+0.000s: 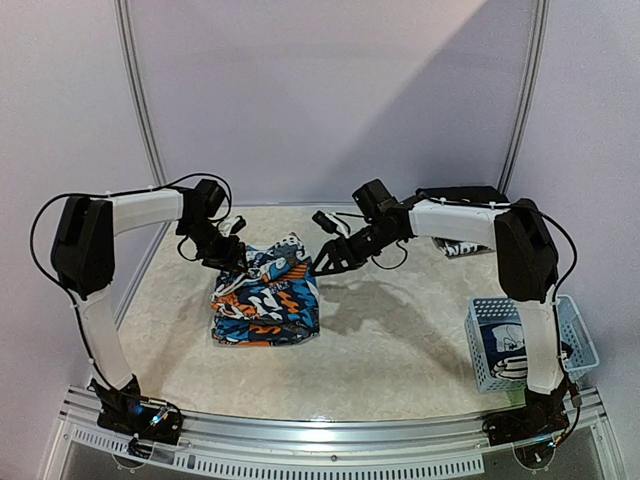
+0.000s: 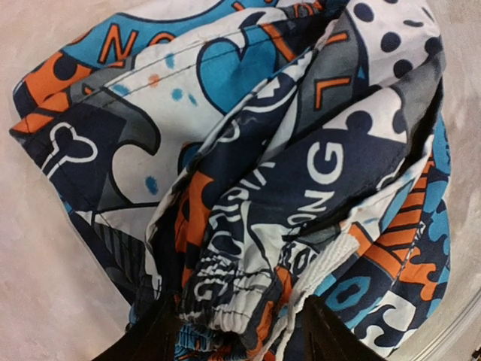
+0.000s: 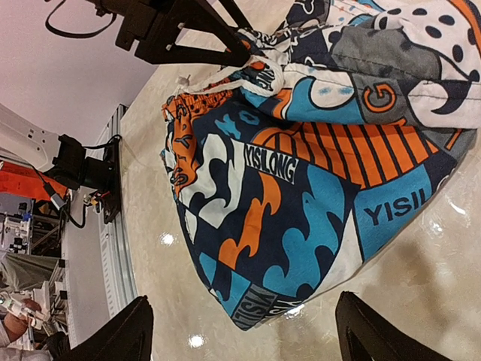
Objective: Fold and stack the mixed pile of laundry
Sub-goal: Adjust the square-folded shorts at the center of the board, then rotate the square-folded shorts at the center of the board.
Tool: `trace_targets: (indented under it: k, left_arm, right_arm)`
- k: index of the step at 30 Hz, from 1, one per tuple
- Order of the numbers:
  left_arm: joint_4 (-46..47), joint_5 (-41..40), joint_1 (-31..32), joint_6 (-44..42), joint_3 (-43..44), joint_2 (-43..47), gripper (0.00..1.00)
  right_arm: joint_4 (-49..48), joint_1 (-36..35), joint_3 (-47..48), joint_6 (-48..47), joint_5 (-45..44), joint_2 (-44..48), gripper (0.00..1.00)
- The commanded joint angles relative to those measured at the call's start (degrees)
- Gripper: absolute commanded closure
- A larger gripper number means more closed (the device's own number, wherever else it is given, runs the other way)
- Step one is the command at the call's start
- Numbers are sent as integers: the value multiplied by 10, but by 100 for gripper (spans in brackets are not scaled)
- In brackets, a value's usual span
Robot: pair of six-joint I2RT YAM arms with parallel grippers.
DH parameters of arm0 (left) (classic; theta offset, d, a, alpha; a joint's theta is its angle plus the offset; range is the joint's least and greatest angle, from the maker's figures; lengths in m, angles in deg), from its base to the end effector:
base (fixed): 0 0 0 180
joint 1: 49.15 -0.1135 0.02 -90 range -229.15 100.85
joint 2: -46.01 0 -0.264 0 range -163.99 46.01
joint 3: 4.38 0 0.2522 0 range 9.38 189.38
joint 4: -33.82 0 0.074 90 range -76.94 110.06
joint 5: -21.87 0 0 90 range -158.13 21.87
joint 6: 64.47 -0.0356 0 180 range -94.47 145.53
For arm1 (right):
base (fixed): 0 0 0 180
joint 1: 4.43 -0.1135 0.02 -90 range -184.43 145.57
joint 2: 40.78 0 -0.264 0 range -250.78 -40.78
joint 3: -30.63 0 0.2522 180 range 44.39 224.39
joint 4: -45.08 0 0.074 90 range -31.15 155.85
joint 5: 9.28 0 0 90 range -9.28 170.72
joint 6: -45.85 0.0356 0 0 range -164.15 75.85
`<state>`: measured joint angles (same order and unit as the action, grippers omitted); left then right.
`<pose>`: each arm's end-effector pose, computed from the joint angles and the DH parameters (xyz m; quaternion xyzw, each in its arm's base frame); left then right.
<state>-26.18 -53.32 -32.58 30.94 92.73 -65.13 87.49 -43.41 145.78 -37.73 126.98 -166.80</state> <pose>0.3709 -0.1199 0.1944 0.1133 0.9757 -0.1516 0.1109 0.3584 0.3231 0.2004 -0.3634 0.8031 0.4557 0.1234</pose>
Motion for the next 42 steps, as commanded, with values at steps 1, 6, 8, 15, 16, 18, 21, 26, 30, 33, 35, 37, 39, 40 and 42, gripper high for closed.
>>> trace_targets:
  k: [1, 6, 8, 15, 16, 18, 21, 26, 30, 33, 35, 37, 39, 40, 42]
  left_arm:
    - [-8, 20, -4, -14, 23, -29, 47]
    - [-16, 40, -6, -16, 50, -56, 77]
    - [-17, 44, -6, -10, 67, -51, 89]
    - [14, 53, -52, 60, 94, -13, 100]
    - [17, 46, -63, 76, 93, -14, 100]
    - [24, 33, -84, 98, 84, -16, 100]
    - [52, 7, -102, 122, 50, -10, 100]
    - [66, 30, -110, 132, 39, -38, 89]
    - [52, 3, -114, 145, 51, -77, 86]
    - [60, -16, -115, 156, 40, -61, 84]
    - [64, -27, -115, 157, 37, -31, 81]
    - [68, -24, -115, 154, 38, -11, 76]
    - [52, -26, -114, 147, 48, 3, 66]
    - [53, -28, -112, 142, 47, 15, 60]
    - [81, -28, -112, 123, 32, 46, 49]
  right_arm:
    - [-2, 0, -5, 4, 15, -20, 16]
    - [-1, -1, -6, 4, 17, -20, 16]
    - [0, -1, -6, 4, 17, -20, 17]
    - [-2, -1, -6, 2, 16, -21, 17]
    - [-3, 0, -6, 4, 16, -22, 17]
    - [-4, -1, -5, 5, 16, -26, 17]
    - [-4, -1, -5, 7, 16, -30, 17]
    - [-8, -2, -3, 9, 12, -34, 17]
    - [0, -8, 7, 7, 10, -43, 17]
    - [10, -17, 9, -5, 0, -41, 17]
    - [21, -25, 12, -28, -14, -35, 17]
    - [36, -38, 25, -50, -34, -31, 17]
    - [60, -62, 54, -97, -62, -32, 17]
    - [72, -74, 68, -124, -82, -33, 17]
    - [101, -101, 104, -190, -115, -41, 17]
